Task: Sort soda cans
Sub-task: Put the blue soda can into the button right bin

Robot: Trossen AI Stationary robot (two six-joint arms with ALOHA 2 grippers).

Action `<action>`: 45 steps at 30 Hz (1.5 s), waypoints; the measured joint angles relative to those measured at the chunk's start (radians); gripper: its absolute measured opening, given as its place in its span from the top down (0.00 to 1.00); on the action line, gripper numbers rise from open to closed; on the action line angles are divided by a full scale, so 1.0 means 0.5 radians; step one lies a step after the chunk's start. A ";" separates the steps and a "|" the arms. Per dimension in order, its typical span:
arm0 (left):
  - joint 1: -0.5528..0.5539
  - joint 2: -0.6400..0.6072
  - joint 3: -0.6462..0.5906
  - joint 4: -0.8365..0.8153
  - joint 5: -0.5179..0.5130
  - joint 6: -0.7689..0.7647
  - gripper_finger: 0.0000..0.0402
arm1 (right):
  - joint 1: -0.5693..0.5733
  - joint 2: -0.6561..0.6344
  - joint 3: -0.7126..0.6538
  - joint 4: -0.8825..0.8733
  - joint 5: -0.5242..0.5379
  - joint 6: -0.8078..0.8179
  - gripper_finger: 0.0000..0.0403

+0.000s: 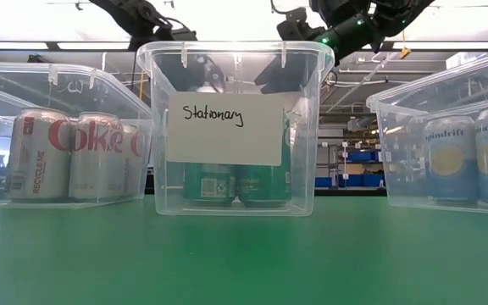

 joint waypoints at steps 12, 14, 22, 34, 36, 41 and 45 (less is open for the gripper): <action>-0.027 0.060 -0.244 0.044 -0.010 0.034 1.00 | -0.002 0.000 0.001 -0.101 -0.009 0.022 0.61; -0.055 0.064 -0.258 0.078 -0.010 0.028 1.00 | -0.002 0.000 0.002 -0.111 -0.012 0.033 0.64; -0.123 0.062 -0.312 0.144 -0.011 0.025 1.00 | 0.002 0.113 0.005 0.017 -0.126 0.117 0.69; -0.144 0.079 -0.314 0.332 0.008 -0.009 1.00 | -0.074 0.352 0.052 0.115 -0.144 0.141 0.61; -0.145 0.099 -0.314 0.364 0.044 -0.017 1.00 | -0.107 0.327 0.052 0.077 -0.144 0.115 0.58; -0.154 0.195 -0.314 0.484 0.121 -0.080 1.00 | -0.210 0.304 0.055 0.027 -0.284 0.112 0.51; -0.172 0.238 -0.314 0.532 0.133 -0.101 1.00 | -0.239 0.325 0.055 0.055 -0.374 0.107 0.45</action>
